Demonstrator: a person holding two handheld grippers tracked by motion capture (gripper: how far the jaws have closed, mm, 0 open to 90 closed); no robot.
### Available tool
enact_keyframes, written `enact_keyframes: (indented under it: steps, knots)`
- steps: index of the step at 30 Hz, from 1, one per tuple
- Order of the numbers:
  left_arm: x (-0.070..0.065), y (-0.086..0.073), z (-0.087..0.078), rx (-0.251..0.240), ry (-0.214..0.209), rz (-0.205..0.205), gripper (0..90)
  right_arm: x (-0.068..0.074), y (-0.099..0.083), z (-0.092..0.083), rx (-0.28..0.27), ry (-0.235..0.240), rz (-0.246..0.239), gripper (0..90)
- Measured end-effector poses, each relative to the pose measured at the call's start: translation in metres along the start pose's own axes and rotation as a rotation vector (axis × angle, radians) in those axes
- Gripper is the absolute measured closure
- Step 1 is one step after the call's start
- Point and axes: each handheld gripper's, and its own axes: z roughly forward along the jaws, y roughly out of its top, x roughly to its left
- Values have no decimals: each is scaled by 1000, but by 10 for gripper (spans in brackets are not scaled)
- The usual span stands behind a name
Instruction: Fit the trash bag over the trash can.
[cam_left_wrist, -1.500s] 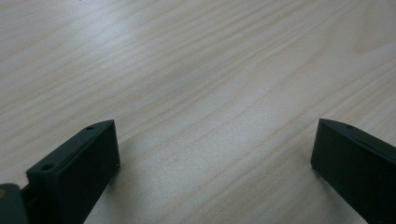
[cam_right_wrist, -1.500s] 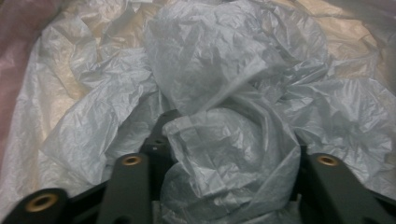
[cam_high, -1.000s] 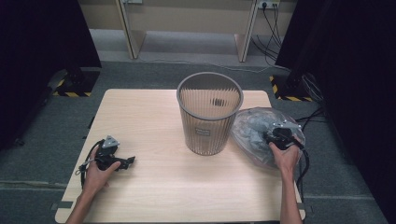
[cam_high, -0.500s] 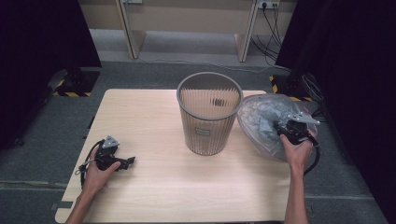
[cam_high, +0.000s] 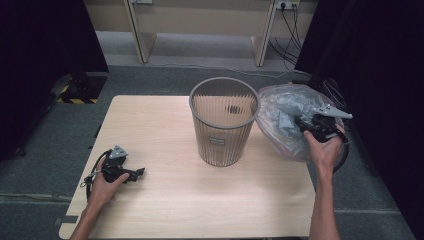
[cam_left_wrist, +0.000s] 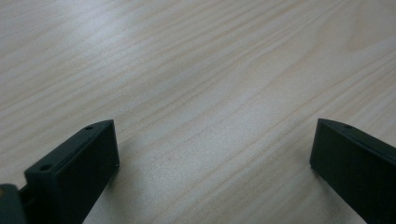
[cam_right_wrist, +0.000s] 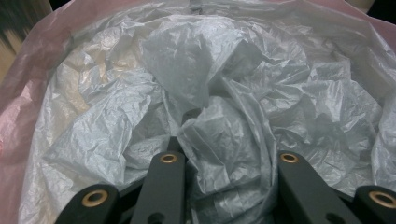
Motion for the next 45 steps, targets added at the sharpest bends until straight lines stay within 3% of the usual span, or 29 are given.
enact_keyframes:
  steps: [10,17,25,31,38,45]
  knots:
    - [0,0,0,2,2,-1,0,-6,47,-17,-60,17,-2,744]
    - [1,0,0,2,6,-5,0,-12,69,-17,-69,31,5,744]
    - [1,0,0,2,7,-7,0,-6,84,-20,-116,110,23,745]
    - [1,0,0,2,9,-6,0,13,99,-20,-131,159,-13,745]
    - [1,0,0,3,9,-6,0,50,128,-26,-132,167,-127,744]
    - [1,0,0,3,8,-3,0,89,155,-17,-106,260,-174,743]
